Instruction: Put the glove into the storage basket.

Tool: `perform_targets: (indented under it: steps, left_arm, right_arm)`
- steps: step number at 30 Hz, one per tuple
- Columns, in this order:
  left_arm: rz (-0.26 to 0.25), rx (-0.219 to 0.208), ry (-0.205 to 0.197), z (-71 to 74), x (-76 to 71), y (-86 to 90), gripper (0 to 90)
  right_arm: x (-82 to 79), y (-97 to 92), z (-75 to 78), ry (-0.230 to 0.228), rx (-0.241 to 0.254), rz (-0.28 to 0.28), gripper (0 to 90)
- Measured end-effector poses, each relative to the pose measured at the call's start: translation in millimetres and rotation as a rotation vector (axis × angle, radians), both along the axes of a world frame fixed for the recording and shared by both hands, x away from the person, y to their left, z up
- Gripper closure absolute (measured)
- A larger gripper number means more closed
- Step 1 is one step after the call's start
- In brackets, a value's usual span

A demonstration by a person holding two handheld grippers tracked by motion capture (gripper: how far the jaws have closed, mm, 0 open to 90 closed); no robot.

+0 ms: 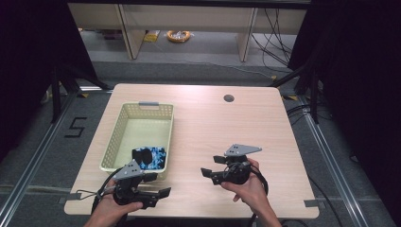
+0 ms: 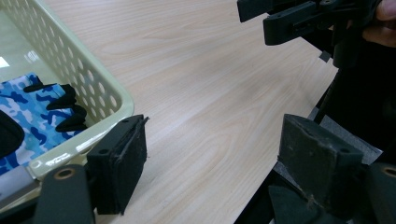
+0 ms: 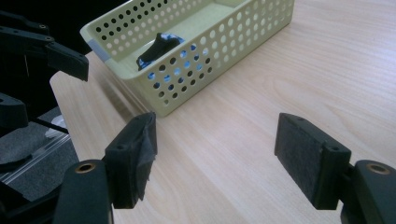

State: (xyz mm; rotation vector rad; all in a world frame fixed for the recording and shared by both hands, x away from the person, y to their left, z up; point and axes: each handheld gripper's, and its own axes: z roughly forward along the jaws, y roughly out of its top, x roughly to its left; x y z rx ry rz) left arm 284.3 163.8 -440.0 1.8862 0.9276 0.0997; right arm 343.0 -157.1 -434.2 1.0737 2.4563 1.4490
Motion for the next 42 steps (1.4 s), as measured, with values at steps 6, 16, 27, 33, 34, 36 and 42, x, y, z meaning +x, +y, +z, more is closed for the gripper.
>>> perform_targets:
  steps: [6,16,27,33,34,36,42]
  left_arm:
    - [-0.003,0.011,-0.006,-7.1,-2.4,-0.3,23.2]
    - [-0.034,0.048,-0.022,-27.6,-11.2,-2.7,23.2]
    - [-0.031,0.106,-0.007,-45.2,-16.2,2.0,23.1]
    - [-0.036,0.138,-0.022,-52.6,-17.9,5.7,23.0]
    - [-0.038,0.137,-0.021,-53.6,-18.0,6.0,22.9]
    - [-0.037,0.144,-0.012,-56.3,-18.9,6.7,22.9]
    - [-0.029,0.159,-0.021,-62.7,-20.4,8.1,22.8]
  right_arm:
    - [-5.5,-0.5,-7.2,0.008,-0.010,0.006,28.4]
    - [-15.0,-6.5,-19.9,-0.008,-0.014,0.021,25.6]
    - [-24.8,-8.1,-33.4,0.024,-0.016,0.009,24.3]
    - [-30.7,-12.4,-36.1,-0.001,-0.031,0.018,23.5]
    - [-31.2,-13.0,-37.6,-0.004,-0.028,0.028,23.4]
    - [-34.5,-14.3,-39.5,-0.010,-0.051,0.008,22.9]
    - [-40.7,-16.2,-45.6,-0.004,-0.071,0.018,22.2]
